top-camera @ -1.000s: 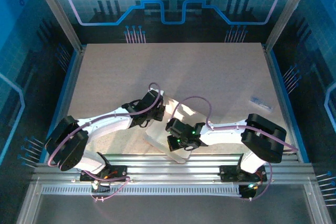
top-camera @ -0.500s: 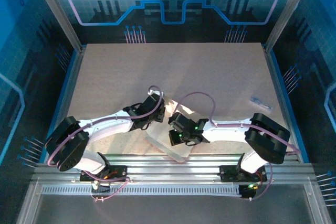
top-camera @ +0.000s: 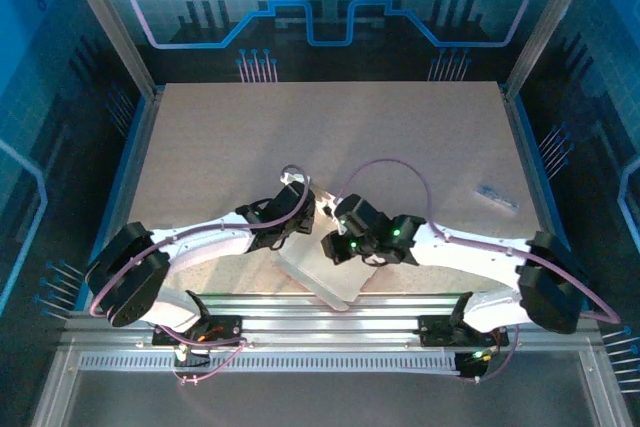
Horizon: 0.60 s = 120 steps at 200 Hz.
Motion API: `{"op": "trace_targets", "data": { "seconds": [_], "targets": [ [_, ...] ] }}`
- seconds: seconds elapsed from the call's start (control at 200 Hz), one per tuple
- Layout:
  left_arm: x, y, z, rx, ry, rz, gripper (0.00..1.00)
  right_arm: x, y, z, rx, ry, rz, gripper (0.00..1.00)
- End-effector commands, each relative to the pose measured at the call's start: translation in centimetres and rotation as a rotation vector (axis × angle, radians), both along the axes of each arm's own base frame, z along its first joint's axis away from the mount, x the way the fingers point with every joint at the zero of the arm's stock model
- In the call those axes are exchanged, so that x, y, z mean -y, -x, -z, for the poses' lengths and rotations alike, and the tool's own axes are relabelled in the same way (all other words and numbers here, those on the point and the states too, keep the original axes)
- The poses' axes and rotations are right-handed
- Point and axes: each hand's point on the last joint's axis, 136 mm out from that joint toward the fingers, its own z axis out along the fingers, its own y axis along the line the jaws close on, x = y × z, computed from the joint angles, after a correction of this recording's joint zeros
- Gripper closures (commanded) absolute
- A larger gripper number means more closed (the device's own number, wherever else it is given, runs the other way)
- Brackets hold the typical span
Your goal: Fold the paper box
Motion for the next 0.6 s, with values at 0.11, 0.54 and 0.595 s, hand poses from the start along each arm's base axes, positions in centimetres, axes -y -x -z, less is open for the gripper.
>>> {"op": "trace_targets", "data": {
  "seconds": [0.11,0.54,0.595],
  "targets": [
    [-2.5,4.2,4.7,-0.203,-0.15,0.021,1.0,2.4,-2.4,-7.9,0.101,-0.067,-0.022,0.81],
    [-2.0,4.2,4.5,-0.199,-0.181,0.05,1.0,3.4,-9.1,-9.2,0.049,-0.088,-0.036,0.65],
    [-1.8,4.2,4.4,-0.197,-0.182,0.057,1.0,2.9,-9.6,-8.6,0.039,-0.092,-0.044,0.64]
  ]
}}
